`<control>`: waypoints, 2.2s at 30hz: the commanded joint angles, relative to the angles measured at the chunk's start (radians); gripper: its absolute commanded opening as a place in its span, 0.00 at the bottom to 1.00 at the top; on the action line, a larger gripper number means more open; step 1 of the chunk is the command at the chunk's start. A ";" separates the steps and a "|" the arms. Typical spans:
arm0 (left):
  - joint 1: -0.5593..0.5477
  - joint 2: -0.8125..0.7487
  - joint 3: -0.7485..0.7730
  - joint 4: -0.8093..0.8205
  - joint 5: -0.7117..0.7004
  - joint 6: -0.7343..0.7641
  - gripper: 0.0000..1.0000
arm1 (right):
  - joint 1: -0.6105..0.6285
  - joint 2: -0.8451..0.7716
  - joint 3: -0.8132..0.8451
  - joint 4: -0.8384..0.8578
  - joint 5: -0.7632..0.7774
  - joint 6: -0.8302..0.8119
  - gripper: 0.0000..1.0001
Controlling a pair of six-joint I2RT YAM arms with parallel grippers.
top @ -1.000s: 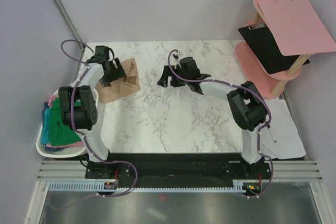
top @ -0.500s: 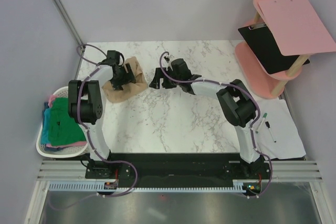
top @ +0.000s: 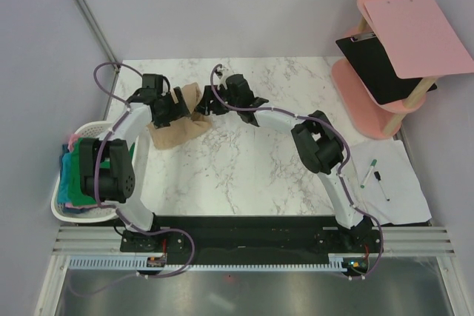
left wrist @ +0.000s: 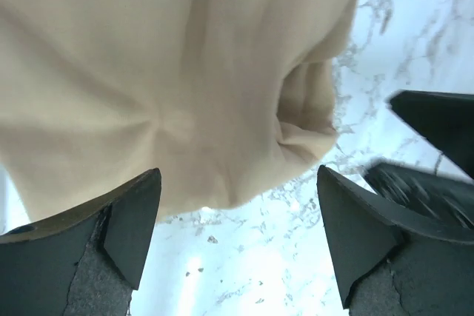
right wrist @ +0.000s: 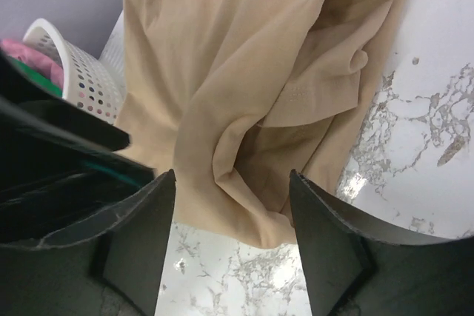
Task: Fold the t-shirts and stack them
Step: Smooth out wrinkles on the folded tshirt
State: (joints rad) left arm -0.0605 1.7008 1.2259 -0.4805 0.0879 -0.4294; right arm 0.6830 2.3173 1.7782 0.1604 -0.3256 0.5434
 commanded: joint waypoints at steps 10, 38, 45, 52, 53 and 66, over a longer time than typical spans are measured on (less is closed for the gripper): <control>0.005 -0.110 -0.039 -0.043 -0.117 -0.023 0.86 | 0.021 0.094 0.061 -0.022 -0.069 -0.011 0.57; 0.048 0.204 -0.066 -0.021 -0.177 -0.077 0.02 | 0.030 -0.223 -0.479 0.198 0.146 -0.003 0.00; 0.050 0.224 -0.068 -0.015 -0.168 -0.074 0.02 | 0.032 -0.217 -0.542 0.215 0.140 0.018 0.16; 0.048 0.234 -0.069 -0.004 -0.146 -0.068 0.02 | 0.032 -0.229 -0.504 0.199 0.158 -0.008 0.70; 0.048 0.234 -0.069 -0.006 -0.145 -0.066 0.02 | 0.030 -0.231 -0.500 0.203 0.160 -0.008 0.70; 0.048 0.235 -0.068 -0.001 -0.140 -0.057 0.02 | 0.033 -0.095 -0.289 0.191 0.123 0.026 0.64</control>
State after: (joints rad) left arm -0.0319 1.8557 1.1854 -0.4961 0.0372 -0.5003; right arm 0.7128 2.1670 1.4006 0.3435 -0.1860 0.5552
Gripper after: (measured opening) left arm 0.025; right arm 0.642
